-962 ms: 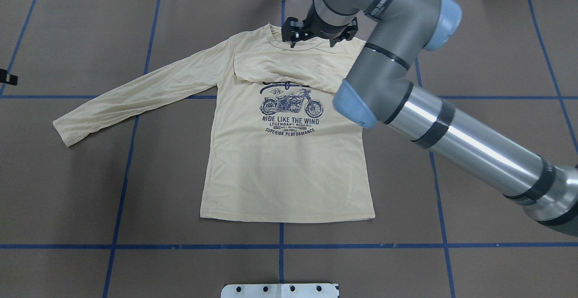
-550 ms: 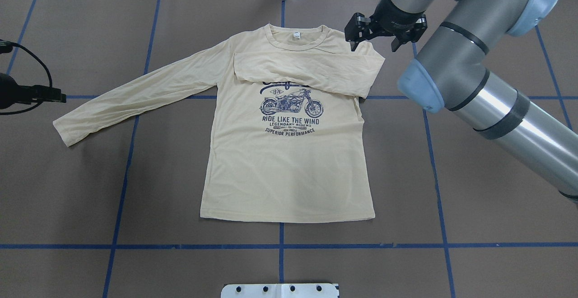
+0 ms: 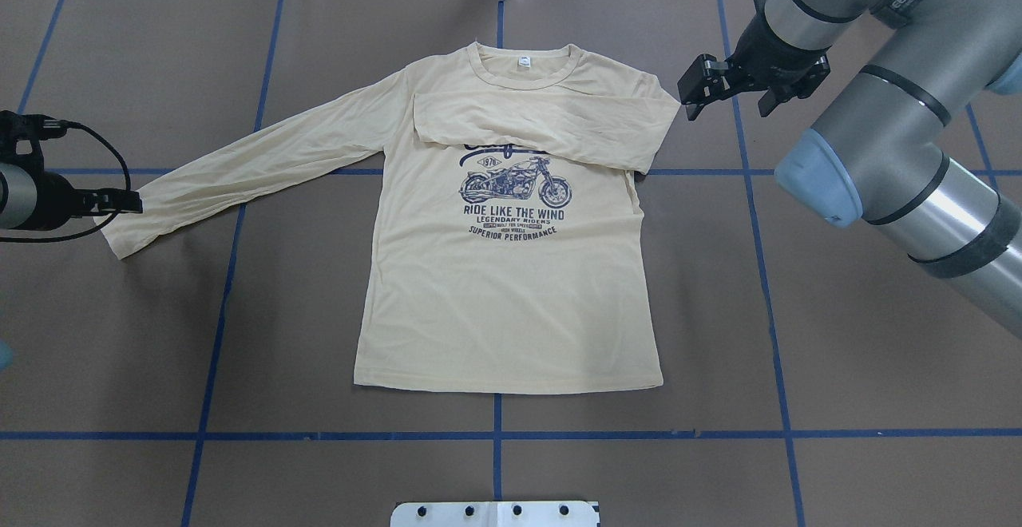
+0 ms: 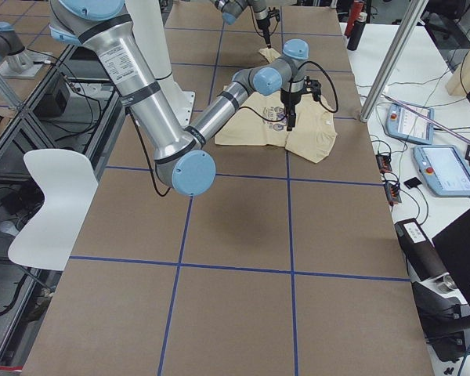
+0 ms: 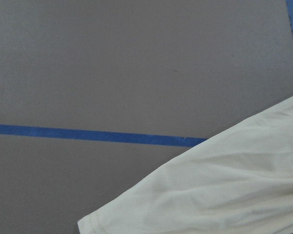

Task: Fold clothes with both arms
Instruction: 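Release the sleeve on the chest with the right gripper while the left arm approaches, then grasp the cuff of the other sleeve with the left gripper, then carry the sleeve with the left gripper across the chest toward the collar, then release the sleeve with the left gripper while the right arm moves toward the hem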

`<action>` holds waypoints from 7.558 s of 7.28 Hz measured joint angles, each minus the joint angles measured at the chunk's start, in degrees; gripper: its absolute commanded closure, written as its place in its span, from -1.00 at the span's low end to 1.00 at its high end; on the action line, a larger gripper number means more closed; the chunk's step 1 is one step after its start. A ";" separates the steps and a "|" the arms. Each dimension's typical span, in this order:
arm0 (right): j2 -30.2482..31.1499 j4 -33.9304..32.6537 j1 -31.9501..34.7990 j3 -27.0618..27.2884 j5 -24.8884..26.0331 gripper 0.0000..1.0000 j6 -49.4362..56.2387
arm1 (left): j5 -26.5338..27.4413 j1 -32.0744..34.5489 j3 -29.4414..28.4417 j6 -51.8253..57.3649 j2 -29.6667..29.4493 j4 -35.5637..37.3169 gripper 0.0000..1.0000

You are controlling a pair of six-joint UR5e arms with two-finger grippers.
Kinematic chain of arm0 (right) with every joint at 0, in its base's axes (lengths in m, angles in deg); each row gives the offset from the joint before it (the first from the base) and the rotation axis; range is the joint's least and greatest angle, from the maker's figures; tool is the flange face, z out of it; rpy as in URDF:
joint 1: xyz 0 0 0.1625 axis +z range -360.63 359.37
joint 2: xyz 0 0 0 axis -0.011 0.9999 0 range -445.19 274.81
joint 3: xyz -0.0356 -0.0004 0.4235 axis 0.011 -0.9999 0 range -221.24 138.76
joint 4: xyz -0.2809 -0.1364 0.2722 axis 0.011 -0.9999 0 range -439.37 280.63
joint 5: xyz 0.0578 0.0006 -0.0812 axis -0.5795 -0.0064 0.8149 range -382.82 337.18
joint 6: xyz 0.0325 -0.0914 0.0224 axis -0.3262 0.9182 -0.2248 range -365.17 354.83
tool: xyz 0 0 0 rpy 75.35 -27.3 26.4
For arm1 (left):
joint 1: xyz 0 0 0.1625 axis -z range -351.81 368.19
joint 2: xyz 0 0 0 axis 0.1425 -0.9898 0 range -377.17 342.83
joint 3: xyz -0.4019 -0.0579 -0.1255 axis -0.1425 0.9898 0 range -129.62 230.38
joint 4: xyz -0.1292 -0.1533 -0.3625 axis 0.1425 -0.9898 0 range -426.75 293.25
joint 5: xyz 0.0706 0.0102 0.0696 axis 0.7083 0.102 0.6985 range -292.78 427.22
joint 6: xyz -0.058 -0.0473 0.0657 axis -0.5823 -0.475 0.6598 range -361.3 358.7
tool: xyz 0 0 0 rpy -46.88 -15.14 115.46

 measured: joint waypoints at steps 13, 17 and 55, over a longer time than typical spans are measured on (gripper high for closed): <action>0.42 0.18 -0.63 0.27 0.43 -1.00 -0.63 | 1.55 -1.61 -4.22 0.09 -0.79 0.00 1.00; 0.81 0.01 -0.26 0.51 0.17 -1.00 -0.60 | -4.16 -1.31 0.53 0.02 -1.30 0.39 1.00; 26.14 12.17 -13.56 18.58 0.11 -0.99 -18.44 | -3.20 -17.63 11.98 -18.14 -35.23 25.26 -1.00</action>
